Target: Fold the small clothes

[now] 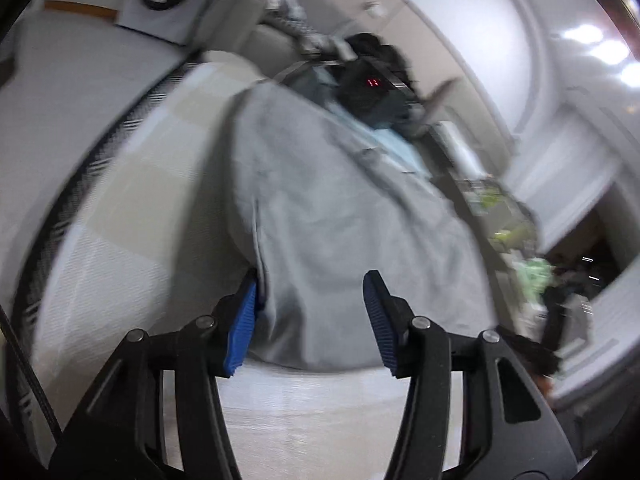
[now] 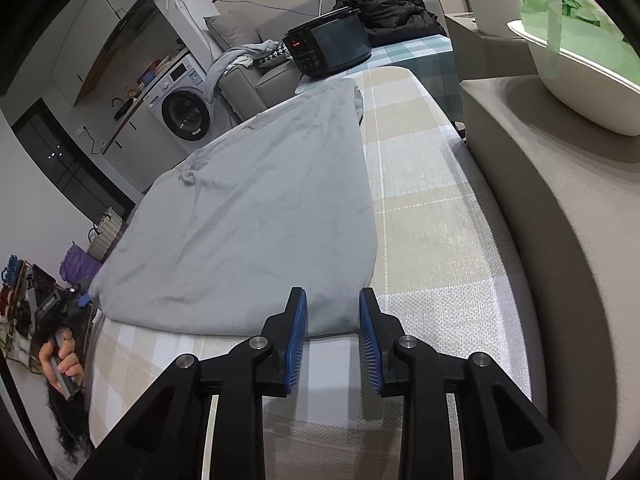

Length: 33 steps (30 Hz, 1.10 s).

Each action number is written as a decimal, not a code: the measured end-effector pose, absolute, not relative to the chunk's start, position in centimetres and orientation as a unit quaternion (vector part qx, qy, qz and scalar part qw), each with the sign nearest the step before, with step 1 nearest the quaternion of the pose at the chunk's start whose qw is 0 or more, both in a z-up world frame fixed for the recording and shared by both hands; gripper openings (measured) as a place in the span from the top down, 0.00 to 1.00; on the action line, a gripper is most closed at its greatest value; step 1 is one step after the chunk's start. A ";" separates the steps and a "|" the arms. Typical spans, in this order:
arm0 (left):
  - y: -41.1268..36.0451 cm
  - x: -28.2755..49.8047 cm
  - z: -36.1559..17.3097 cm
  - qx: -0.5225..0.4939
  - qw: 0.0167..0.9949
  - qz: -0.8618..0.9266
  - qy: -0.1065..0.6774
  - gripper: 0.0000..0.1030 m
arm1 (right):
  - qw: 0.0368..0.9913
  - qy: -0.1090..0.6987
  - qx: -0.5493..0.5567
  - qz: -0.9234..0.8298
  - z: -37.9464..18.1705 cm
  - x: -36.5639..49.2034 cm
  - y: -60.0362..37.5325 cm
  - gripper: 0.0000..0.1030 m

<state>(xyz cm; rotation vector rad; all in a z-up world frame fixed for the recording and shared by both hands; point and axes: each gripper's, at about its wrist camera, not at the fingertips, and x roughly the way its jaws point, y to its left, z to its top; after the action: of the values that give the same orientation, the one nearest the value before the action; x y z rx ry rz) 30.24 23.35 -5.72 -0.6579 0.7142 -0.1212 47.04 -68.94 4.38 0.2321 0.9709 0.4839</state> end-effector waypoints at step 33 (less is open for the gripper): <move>18.6 33.0 -5.1 -0.063 0.871 -0.250 0.417 0.53 | 0.843 0.476 0.093 0.231 4.4 46.9 -67.9 0.59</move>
<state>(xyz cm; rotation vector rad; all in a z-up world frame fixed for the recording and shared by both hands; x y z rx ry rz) 33.00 18.55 -5.10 -0.1316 0.8722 -0.5233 46.87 -67.87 4.39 0.1971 1.0052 0.4873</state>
